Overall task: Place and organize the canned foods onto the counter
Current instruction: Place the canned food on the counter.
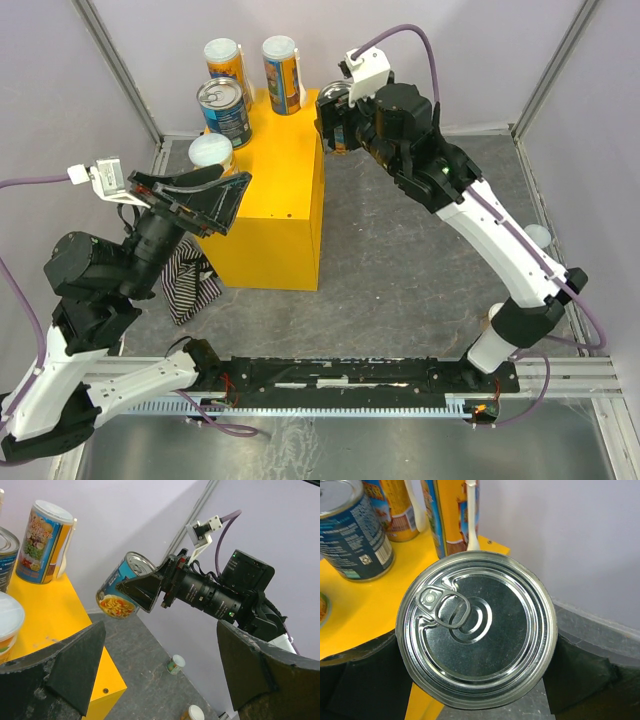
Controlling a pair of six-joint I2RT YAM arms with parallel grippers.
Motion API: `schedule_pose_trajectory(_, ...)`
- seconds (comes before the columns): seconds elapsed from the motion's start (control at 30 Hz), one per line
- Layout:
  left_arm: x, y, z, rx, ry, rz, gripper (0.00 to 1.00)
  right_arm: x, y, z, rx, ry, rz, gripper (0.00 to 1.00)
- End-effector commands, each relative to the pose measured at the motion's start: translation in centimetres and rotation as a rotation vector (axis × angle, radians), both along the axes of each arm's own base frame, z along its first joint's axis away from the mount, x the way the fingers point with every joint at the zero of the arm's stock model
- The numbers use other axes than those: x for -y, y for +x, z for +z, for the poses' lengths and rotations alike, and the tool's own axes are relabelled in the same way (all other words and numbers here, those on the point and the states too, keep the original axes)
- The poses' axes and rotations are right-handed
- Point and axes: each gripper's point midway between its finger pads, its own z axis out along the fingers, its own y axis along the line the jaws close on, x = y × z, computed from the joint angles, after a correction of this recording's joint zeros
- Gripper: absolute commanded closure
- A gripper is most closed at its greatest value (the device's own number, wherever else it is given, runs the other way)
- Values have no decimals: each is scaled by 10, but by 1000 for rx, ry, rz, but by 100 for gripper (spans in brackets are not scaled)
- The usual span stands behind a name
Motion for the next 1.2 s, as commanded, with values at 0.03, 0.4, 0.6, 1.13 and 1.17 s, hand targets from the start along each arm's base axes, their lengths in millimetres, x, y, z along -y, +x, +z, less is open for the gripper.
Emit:
schedule_pose_trajectory(0.03,-14,-4,29,90,-31,42,2,-4,-18,110,226,244,57,89)
schedule_pose_trajectory(0.4,-24,-5,34,108,-28,79,2,-46,-5,106,217,248,112,89)
schedule_pose_trajectory(0.6,-25,-5,33,107,-16,88,2,-61,1,100,217,230,115,89)
schedule_pose_trajectory(1.13,-28,-5,31,110,-4,99,2,-85,14,82,200,191,111,89)
schedule_pose_trajectory(1.17,-28,-5,31,108,-3,101,2,-87,14,80,198,188,111,89)
